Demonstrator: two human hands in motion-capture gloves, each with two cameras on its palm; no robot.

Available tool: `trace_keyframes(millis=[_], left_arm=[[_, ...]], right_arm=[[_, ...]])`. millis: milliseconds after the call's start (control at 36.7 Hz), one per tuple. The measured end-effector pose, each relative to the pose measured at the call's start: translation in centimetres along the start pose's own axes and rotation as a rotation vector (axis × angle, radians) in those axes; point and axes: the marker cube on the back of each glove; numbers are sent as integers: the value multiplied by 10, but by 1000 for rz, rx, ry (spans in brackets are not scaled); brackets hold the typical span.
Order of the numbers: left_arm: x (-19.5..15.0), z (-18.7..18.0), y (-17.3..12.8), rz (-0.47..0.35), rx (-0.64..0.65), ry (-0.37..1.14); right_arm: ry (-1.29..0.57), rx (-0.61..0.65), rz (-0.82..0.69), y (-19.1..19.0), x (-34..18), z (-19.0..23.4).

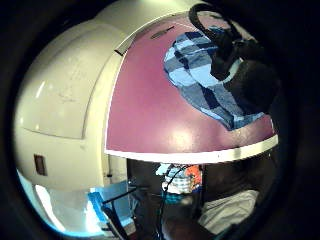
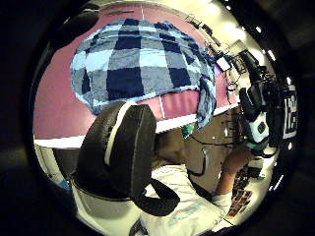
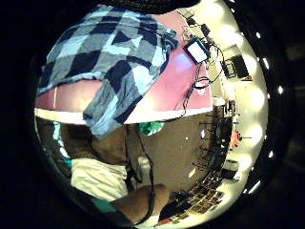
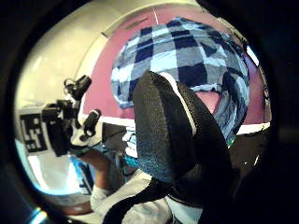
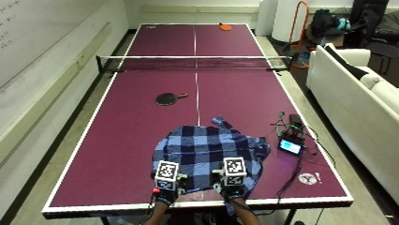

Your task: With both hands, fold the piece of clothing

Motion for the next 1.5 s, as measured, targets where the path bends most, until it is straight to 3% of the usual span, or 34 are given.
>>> trace_keyframes(millis=[354, 735, 1062, 1307, 1388, 1497], left_arm=[[-4, -2, -2, -5, -5, 27], [-4, 5, -4, -4, -45, 44], [1, 72, -18, -6, -172, 54], [4, 115, -24, 1, -230, 69], [2, 135, -30, -5, -197, 74], [-2, 134, -32, -38, -3, 59]], right_arm=[[47, 0, -12, 8, 3, -16], [63, 4, 6, 3, 27, -7], [33, -162, 63, -15, 60, 83], [37, -238, 89, -15, 70, 115], [17, -226, 88, -10, 71, 109], [-23, -165, 57, 15, 61, 63]])
